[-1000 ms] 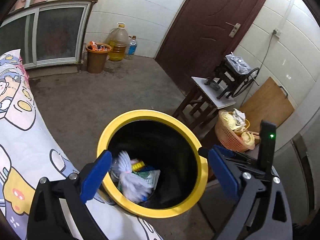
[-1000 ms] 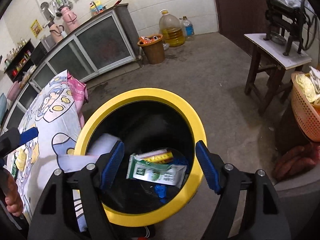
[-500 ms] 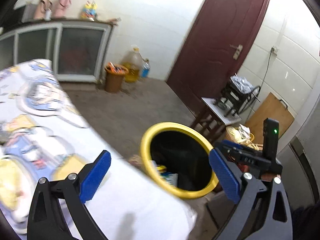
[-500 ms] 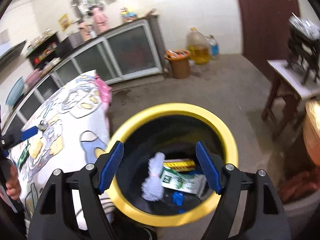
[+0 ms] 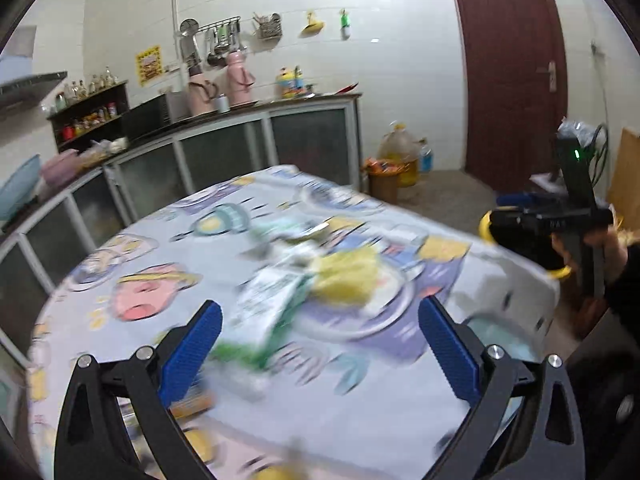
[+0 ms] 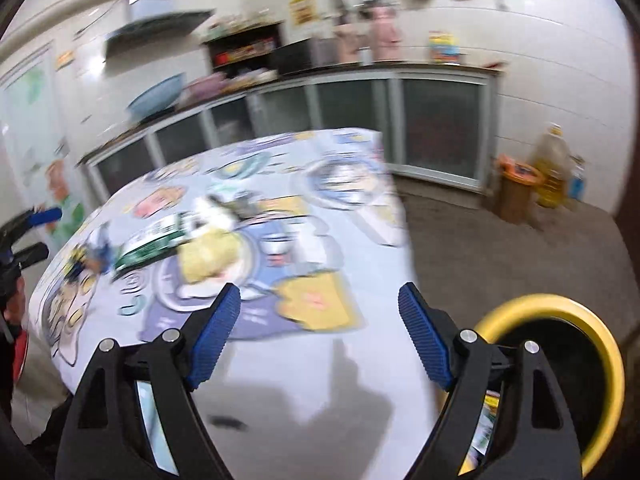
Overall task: Collect trash
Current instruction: 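Move both tools back over the table toward the remaining trash, then grasp the yellow foil snack bag with the left tool while the right tool grasps the yellow cabbage leaf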
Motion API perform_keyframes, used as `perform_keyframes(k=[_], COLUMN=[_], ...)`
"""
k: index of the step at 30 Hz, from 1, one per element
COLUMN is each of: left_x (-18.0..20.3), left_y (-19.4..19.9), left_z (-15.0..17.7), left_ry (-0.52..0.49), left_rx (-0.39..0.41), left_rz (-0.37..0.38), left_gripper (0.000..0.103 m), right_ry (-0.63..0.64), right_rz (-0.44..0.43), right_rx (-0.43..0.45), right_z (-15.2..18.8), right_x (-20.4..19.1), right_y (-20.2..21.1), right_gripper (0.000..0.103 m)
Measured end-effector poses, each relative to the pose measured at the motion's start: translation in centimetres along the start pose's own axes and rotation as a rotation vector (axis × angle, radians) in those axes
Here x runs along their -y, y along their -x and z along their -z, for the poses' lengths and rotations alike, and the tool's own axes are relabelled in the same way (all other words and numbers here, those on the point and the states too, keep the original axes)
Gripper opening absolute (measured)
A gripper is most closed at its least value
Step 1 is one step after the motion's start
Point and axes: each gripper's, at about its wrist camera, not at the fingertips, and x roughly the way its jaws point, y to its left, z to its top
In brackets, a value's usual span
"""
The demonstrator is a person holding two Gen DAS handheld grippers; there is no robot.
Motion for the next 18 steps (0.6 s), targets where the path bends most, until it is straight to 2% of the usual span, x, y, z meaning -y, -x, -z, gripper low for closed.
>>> perform_keyframes(k=[5, 8, 12, 18], left_x=[-3.9, -6.0, -8.0, -10.2], left_y=[0.8, 0.7, 0.3, -2.6], left_z=[2.6, 3.8, 4.5, 4.6], left_ry=[-0.082, -0.107, -0.119, -0.116], left_rx=[-0.099, -0.165, -0.209, -0.277], left_rz=[-0.051, -0.044, -0.037, -0.046], left_gripper=[0.095, 0.095, 0.095, 0.095], right_ry=[0.121, 0.156, 0.176, 0.193], right_rz=[-0.066, -0.08, -0.089, -0.077], right_rx=[-0.046, -0.09, -0.119, -0.151], right_z=[-1.3, -1.9, -2.2, -2.3], right_x=[-6.4, -8.3, -9.6, -10.4], right_y=[-4.1, -6.3, -8.0, -9.9], right_gripper=[0.078, 0.078, 0.078, 0.078])
